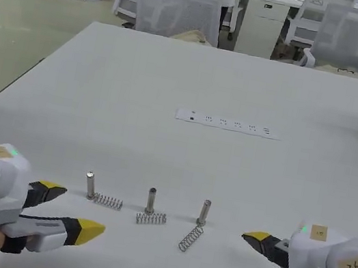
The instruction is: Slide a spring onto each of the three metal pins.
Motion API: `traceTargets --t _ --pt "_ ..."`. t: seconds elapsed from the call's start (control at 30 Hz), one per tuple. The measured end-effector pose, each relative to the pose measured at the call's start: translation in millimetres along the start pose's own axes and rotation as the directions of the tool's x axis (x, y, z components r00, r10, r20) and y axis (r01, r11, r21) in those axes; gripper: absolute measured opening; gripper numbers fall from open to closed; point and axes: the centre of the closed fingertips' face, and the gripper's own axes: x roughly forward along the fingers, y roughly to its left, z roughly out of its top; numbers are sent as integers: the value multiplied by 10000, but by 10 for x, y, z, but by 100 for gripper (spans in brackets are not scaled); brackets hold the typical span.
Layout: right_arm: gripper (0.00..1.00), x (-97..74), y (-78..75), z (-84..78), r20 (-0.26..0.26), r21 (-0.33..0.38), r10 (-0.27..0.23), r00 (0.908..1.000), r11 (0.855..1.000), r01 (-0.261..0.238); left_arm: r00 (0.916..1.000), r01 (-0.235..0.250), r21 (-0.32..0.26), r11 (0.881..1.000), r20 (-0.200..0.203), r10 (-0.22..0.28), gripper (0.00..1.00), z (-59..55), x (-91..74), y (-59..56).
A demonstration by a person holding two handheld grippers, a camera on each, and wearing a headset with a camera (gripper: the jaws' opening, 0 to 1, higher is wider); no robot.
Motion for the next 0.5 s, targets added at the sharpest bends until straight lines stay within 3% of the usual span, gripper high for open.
traceTargets --t 0.2,0.5 --pt "79 -12 -25 -2 66 105 -61 10000 9999 60 9990 274 834 9961 -372 -244 48 34 72 -40" --pt "79 -21 -51 -9 127 230 -134 9998 9996 131 9923 1001 2347 9669 -942 -799 44 159 223 -165"
